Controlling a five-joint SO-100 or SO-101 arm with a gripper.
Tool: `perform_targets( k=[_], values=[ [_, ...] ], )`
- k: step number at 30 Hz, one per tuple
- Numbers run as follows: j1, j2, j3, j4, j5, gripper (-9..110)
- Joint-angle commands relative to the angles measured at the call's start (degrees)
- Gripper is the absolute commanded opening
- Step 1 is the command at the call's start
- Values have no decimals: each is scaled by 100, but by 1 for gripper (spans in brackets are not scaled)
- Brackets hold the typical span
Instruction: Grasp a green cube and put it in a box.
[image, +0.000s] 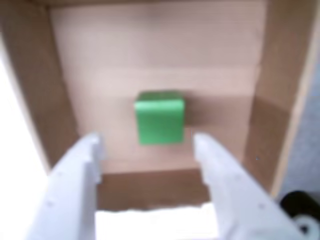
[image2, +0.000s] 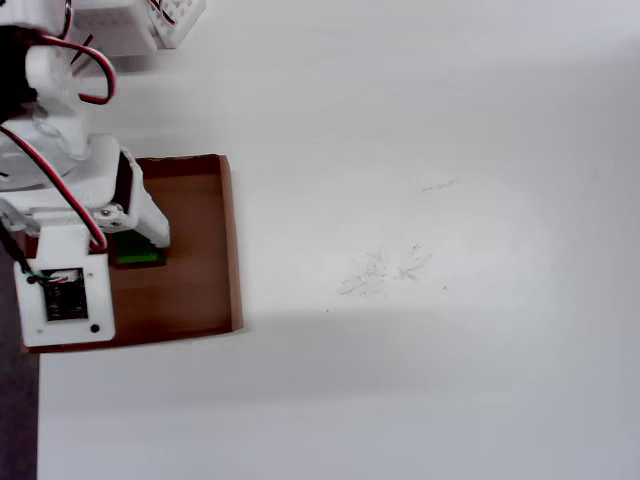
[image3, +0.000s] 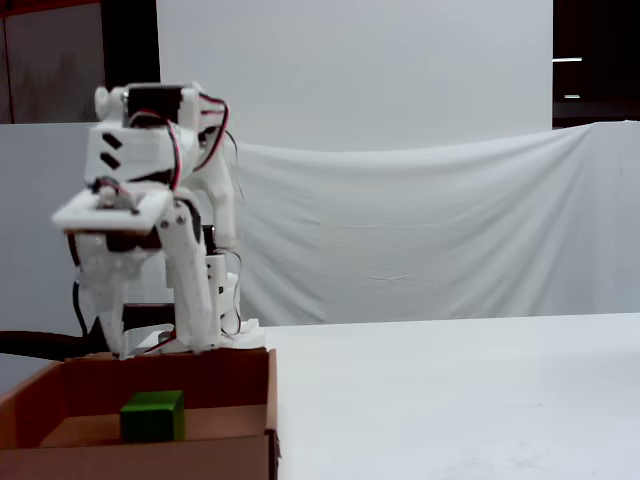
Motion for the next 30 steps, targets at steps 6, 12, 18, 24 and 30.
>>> perform_targets(
  k=[6,12,18,24,30],
  values=[
    [-141,1872,132,624,-264,16],
    [-44,3419,2320,589,-1336,15],
    [-26,5265,4245,896,-1687,15],
    [-62,6249,5186,1204,-1819,15],
    [-105,6724,5291,1925,-1784,15]
  ],
)
